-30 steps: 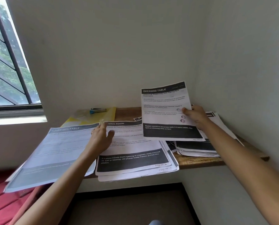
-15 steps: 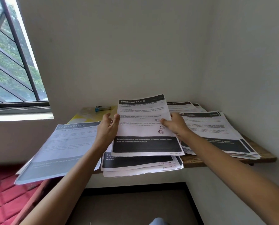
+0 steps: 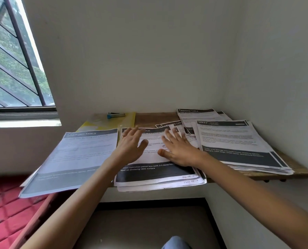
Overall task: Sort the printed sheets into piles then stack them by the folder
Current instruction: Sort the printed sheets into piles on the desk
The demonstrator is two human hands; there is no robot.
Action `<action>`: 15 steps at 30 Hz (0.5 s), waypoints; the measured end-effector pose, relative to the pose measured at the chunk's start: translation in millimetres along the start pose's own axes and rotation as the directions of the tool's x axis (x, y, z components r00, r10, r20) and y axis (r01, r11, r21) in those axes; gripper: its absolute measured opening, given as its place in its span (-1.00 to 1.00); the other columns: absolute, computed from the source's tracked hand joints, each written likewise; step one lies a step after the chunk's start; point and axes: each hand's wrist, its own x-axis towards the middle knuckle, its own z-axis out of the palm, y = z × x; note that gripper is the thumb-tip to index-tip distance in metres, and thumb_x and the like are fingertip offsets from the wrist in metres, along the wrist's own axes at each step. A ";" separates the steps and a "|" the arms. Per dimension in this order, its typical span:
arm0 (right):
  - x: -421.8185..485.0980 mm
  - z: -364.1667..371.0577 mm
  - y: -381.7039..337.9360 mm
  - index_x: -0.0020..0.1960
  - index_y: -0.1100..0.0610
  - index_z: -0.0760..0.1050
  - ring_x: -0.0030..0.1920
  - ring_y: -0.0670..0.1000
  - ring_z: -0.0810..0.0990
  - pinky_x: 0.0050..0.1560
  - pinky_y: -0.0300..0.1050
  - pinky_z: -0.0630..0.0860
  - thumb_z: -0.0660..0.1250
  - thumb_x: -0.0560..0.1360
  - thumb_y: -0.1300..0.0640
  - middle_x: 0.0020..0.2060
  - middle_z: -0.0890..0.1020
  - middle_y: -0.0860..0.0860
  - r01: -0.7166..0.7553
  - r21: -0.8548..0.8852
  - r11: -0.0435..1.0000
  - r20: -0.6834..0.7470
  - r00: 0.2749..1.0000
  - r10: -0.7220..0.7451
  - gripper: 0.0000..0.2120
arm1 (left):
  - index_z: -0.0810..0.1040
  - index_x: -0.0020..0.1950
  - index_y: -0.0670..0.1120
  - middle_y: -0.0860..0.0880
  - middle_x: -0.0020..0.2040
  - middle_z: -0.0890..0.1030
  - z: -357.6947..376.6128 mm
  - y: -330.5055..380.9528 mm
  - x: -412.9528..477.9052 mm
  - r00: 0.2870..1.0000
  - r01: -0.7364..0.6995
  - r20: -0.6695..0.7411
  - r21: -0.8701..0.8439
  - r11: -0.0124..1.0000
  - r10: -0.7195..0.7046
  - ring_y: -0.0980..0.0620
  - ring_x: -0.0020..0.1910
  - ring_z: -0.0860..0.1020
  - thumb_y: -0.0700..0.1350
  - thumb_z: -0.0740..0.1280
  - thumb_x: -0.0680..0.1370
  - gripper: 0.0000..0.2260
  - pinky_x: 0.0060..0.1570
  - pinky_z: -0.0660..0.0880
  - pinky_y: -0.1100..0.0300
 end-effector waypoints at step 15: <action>7.9 4.7 2.2 0.55 0.05 -0.25 0.53 0.04 -0.24 0.47 0.03 -0.29 -0.17 0.53 -0.36 0.54 -0.22 0.06 -0.021 0.041 0.999 0.222 0.975 0.011 -0.24 | -0.02 0.59 0.06 -0.03 0.59 -0.04 25.2 0.9 6.1 0.894 0.014 0.439 0.173 0.985 -0.090 -0.07 0.57 -0.08 0.20 -0.08 0.64 -0.47 0.50 -0.18 -0.09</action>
